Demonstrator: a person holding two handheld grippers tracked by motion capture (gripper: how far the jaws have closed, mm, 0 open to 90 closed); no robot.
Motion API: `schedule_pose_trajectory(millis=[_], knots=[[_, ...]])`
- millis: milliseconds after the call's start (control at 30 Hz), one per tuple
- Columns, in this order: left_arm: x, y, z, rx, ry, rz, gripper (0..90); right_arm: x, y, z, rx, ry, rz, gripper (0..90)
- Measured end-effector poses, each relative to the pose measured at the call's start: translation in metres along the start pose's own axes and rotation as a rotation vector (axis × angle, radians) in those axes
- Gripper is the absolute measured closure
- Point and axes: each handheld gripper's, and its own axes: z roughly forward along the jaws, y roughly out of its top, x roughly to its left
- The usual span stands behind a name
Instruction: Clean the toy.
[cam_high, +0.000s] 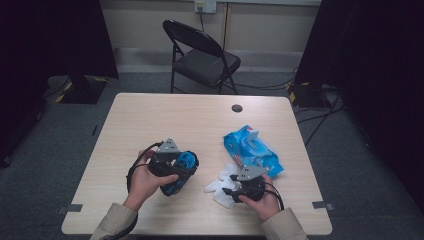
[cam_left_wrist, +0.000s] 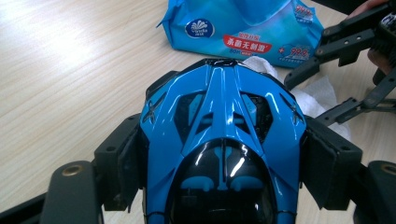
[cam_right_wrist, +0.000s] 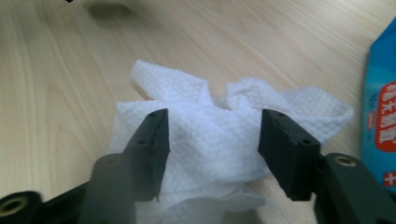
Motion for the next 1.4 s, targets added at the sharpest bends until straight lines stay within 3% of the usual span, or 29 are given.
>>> schedule_pose_trajectory(millis=[67,167,300,400,600,900,967,1000,1333,1400], knots=[[-0.001,0.0,0.0,-0.006,-0.01,-0.003,25.0,0.001,-0.004,0.005,0.038,-0.002,-0.003,46.5],[-0.001,0.0,-0.001,-0.008,-0.007,0.006,25.8,0.002,-0.006,0.008,0.044,-0.003,-0.003,48.4],[0.001,-0.001,-0.001,-0.015,-0.014,-0.001,26.1,0.0,-0.006,0.007,0.043,-0.038,0.029,62.8],[0.001,-0.001,-0.001,-0.015,-0.016,0.006,26.1,0.0,-0.006,0.007,0.041,-0.045,0.035,63.6],[0.002,-0.002,-0.004,-0.025,-0.006,0.014,26.2,-0.001,-0.007,0.007,0.031,-0.075,0.045,81.3],[0.003,-0.002,-0.008,-0.038,0.0,0.019,26.2,-0.002,-0.007,0.005,0.021,-0.069,0.082,85.3],[0.002,0.0,-0.009,-0.04,-0.004,0.016,26.2,-0.002,-0.005,0.002,0.002,-0.065,0.1,85.5],[0.002,0.001,-0.01,-0.043,-0.005,0.026,26.2,-0.002,0.0,-0.004,-0.033,-0.057,0.103,85.7],[-0.001,0.006,-0.012,-0.066,-0.023,0.034,26.2,-0.002,0.026,-0.026,-0.147,-0.049,0.098,85.9],[-0.003,0.008,-0.012,-0.073,-0.024,0.044,26.2,-0.003,0.037,-0.033,-0.19,-0.045,0.101,85.9]])
